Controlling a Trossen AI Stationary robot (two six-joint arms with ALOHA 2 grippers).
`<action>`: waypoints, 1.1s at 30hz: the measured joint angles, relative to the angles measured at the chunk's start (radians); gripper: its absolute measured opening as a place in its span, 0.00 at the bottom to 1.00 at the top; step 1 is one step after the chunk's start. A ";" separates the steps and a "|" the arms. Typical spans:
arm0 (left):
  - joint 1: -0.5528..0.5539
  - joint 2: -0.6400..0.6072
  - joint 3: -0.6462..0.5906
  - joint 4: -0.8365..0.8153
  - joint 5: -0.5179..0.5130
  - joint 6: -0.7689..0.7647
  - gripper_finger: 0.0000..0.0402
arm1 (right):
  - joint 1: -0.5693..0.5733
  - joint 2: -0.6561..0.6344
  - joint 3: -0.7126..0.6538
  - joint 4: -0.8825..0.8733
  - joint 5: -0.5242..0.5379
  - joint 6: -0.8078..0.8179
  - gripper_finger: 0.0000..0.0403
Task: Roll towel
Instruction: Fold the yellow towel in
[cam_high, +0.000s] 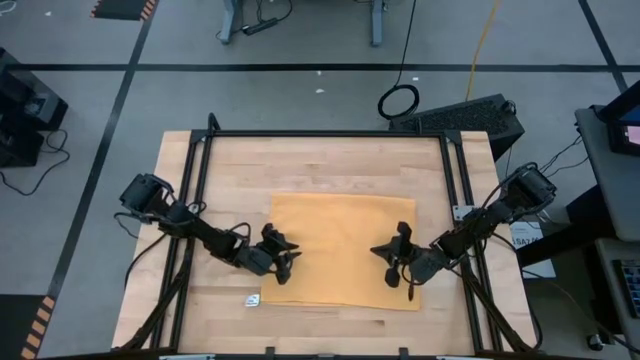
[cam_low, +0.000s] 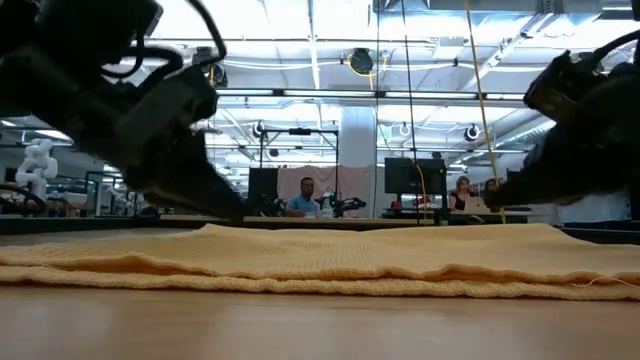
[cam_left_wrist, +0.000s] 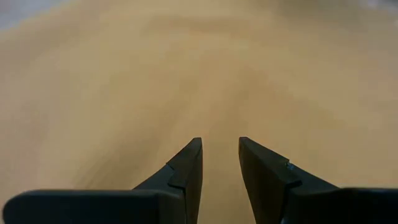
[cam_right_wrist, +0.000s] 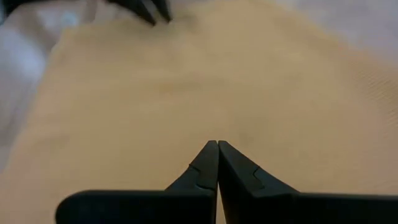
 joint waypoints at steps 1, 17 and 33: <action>0.000 0.000 0.000 -0.030 0.002 -0.001 0.28 | 0.000 0.000 0.000 -0.012 -0.034 0.012 0.00; 0.115 0.047 -0.022 -0.190 -0.040 0.052 0.28 | 0.000 0.010 0.000 -0.115 0.005 0.125 0.00; 0.208 -0.156 0.008 -0.393 -0.051 0.170 0.28 | -0.004 -0.044 0.000 -0.043 -0.010 0.045 0.00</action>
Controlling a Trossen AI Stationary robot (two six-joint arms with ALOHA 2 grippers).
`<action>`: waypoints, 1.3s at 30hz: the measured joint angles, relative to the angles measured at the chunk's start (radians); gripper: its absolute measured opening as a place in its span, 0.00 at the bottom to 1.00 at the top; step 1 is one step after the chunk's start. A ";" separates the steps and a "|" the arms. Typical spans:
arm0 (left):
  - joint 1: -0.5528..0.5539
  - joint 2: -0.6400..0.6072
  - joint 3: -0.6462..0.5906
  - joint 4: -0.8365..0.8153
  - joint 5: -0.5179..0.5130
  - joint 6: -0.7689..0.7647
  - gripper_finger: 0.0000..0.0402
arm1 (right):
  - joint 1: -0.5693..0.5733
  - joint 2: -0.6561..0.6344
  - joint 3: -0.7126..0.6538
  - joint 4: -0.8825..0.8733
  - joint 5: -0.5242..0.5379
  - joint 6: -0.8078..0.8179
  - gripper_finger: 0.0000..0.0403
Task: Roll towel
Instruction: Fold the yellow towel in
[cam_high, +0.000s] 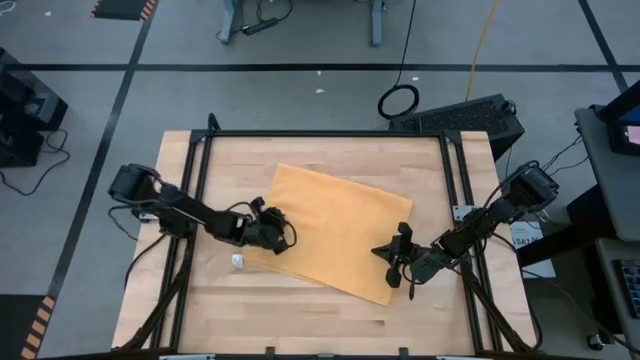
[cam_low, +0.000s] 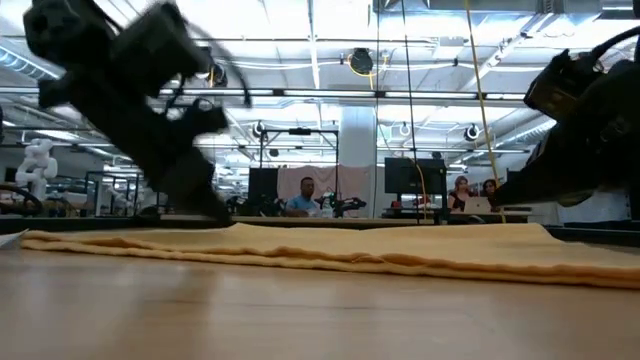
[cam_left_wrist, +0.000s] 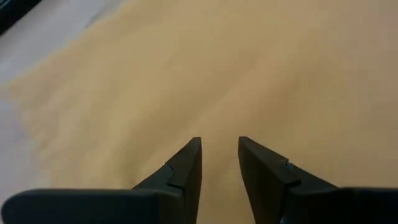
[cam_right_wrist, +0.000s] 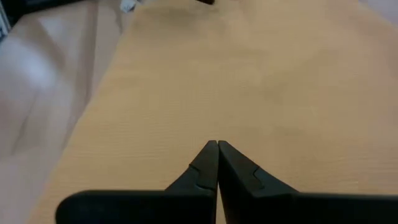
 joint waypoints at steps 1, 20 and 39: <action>-0.007 -0.029 0.002 0.006 0.023 -0.027 0.28 | -0.005 -0.015 0.000 -0.008 -0.001 -0.003 0.00; -0.304 0.106 0.007 0.050 0.148 -0.434 0.28 | -0.158 -0.214 0.054 -0.437 -0.255 -0.107 0.00; -0.203 0.131 0.011 -0.082 0.086 -0.217 0.28 | -0.163 -0.037 0.057 -0.405 -0.257 0.067 0.00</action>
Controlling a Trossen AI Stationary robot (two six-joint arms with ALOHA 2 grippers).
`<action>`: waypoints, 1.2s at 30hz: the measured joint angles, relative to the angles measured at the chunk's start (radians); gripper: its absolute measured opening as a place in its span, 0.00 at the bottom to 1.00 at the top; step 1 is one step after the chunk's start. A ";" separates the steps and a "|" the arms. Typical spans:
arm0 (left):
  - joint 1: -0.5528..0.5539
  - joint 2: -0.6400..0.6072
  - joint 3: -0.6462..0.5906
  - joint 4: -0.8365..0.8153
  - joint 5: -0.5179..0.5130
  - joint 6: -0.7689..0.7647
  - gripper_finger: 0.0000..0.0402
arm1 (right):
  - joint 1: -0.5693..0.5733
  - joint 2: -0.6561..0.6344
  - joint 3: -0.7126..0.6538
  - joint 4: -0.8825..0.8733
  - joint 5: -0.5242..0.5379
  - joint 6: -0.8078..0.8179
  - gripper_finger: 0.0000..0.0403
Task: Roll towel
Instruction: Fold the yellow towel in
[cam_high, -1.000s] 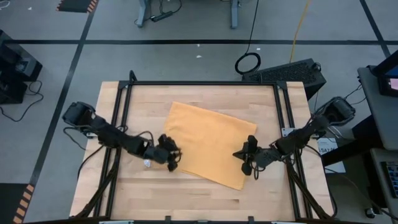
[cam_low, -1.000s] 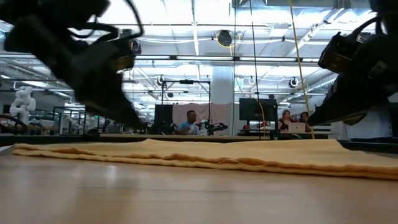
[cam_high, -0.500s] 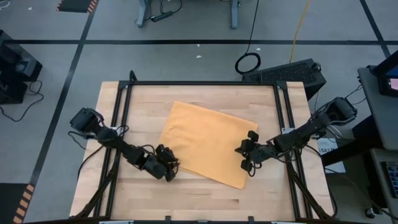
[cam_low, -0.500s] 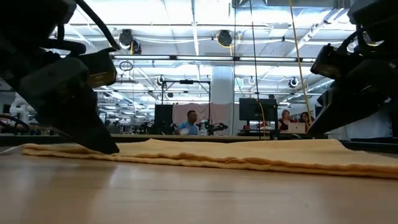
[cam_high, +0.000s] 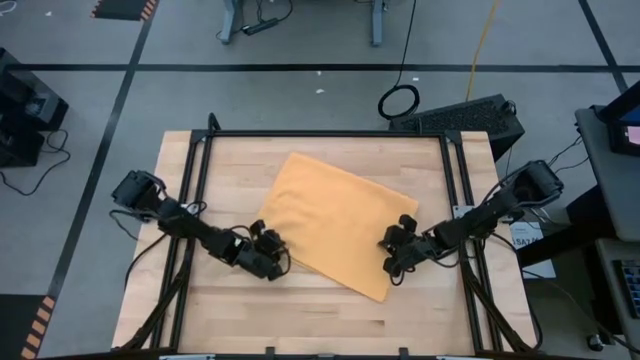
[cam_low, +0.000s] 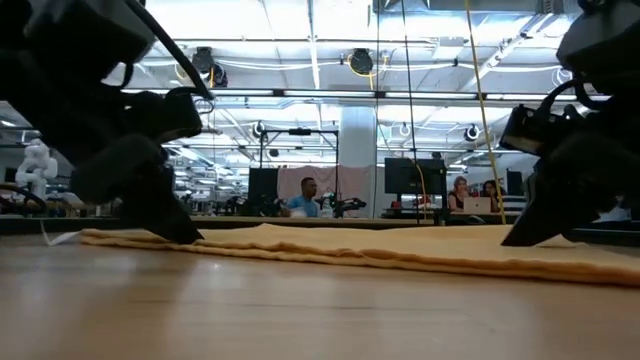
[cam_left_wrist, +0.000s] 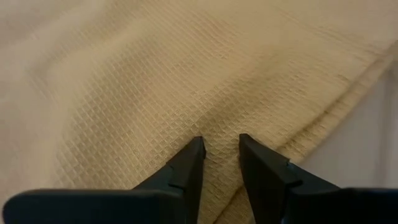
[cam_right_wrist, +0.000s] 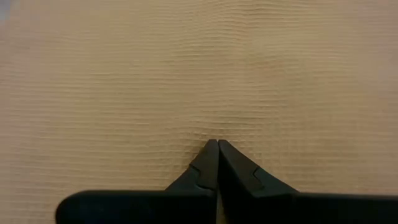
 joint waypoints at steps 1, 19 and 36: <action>0.012 -0.001 0.000 -0.004 -0.009 0.026 0.28 | 0.006 0.018 0.002 0.015 -0.001 0.019 0.00; 0.112 -0.295 -0.012 -0.379 0.207 0.233 0.28 | 0.128 0.109 0.020 0.216 -0.033 0.166 0.00; 0.040 -0.456 -0.013 -0.183 0.199 0.167 0.28 | 0.092 -0.018 0.320 -0.457 -0.080 -0.137 0.00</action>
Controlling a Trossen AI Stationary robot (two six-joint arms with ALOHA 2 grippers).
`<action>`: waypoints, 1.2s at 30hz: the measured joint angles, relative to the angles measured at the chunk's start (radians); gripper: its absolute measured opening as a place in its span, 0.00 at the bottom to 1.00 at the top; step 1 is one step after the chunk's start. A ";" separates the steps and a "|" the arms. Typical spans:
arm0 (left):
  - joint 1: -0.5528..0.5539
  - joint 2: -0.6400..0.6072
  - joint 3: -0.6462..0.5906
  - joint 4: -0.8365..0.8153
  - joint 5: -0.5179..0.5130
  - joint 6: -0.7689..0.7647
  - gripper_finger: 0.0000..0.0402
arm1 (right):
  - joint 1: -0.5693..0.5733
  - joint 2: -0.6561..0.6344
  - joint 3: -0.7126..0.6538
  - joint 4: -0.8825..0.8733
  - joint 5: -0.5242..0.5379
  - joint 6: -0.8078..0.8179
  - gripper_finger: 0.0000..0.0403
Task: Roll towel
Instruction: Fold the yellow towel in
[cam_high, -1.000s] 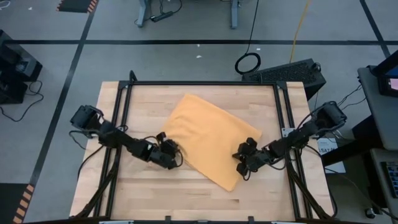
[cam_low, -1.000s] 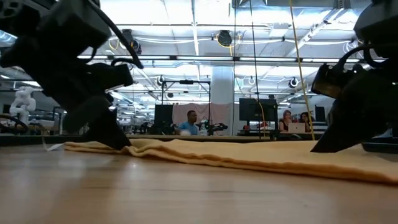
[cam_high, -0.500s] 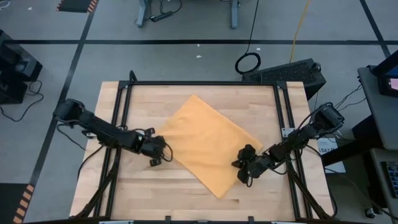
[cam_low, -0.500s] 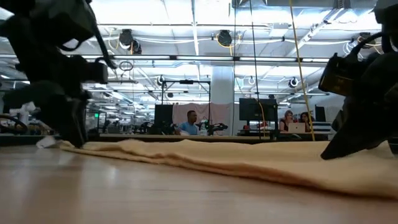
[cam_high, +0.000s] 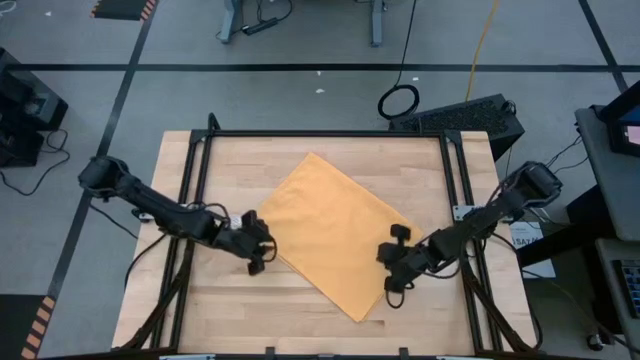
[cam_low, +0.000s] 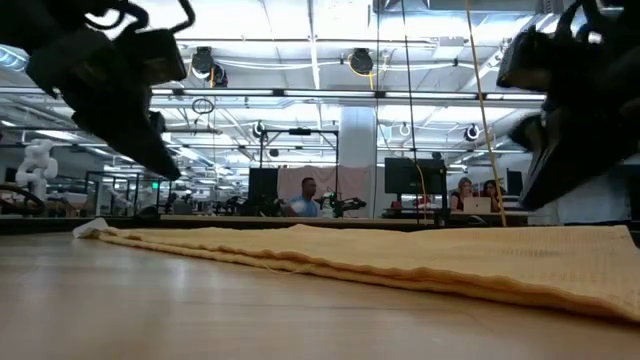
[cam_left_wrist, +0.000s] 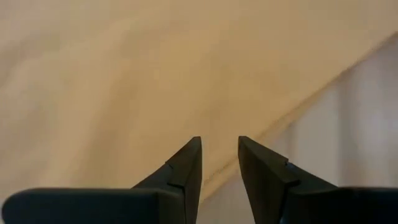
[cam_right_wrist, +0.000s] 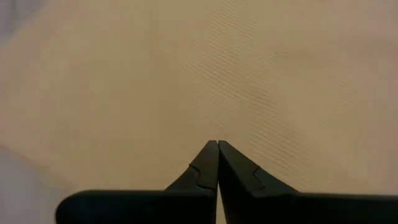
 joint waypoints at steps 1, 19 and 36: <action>-0.011 0.006 -0.001 0.033 -0.002 0.009 0.28 | 0.000 -0.024 0.027 -0.105 0.002 -0.014 0.00; -0.058 0.258 0.001 0.571 -0.126 0.195 0.28 | 0.027 -0.134 0.025 -0.733 -0.139 -0.130 0.33; -0.062 0.287 0.002 0.681 -0.186 0.271 0.28 | 0.029 -0.011 0.019 -0.609 -0.077 -0.094 0.37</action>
